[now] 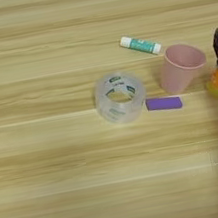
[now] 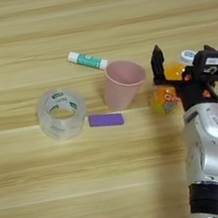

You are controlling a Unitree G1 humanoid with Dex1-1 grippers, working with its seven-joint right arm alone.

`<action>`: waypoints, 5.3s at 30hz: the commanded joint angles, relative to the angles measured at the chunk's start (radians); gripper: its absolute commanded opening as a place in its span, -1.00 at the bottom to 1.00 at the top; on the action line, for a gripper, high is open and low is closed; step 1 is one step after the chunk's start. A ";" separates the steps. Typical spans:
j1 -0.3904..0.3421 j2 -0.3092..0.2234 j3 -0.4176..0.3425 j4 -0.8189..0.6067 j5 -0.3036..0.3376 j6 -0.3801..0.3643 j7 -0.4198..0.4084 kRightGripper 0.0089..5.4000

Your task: Move the objects on the table

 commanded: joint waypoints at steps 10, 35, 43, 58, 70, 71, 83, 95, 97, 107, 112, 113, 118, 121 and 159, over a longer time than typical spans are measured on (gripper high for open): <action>0.067 -0.015 0.013 -0.432 0.029 0.089 -0.031 0.99; 0.335 -0.066 0.337 -0.684 0.054 0.267 0.305 0.99; 0.266 -0.034 0.422 -0.499 -0.069 0.235 0.286 0.99; 0.247 -0.138 0.487 -0.470 -0.298 0.113 0.349 0.99; 0.217 -0.185 0.545 -0.470 -0.348 0.130 0.437 0.99; 0.210 -0.192 0.557 -0.460 -0.359 0.128 0.447 0.99; 0.093 -0.215 0.609 -0.333 -0.432 0.134 0.498 0.99; 0.010 -0.202 0.664 -0.247 -0.466 0.127 0.535 0.99; 0.003 -0.199 0.680 -0.234 -0.475 0.125 0.539 0.99; -0.026 -0.173 0.708 -0.158 -0.470 0.132 0.547 0.92; -0.047 -0.160 0.699 -0.103 -0.456 0.136 0.541 0.71; -0.052 -0.156 0.695 -0.095 -0.453 0.137 0.538 0.69; -0.058 -0.148 0.693 -0.077 -0.447 0.133 0.536 0.50; -0.057 -0.144 0.694 -0.076 -0.440 0.134 0.541 0.36; -0.135 0.009 0.694 -0.124 -0.152 0.359 0.634 -0.42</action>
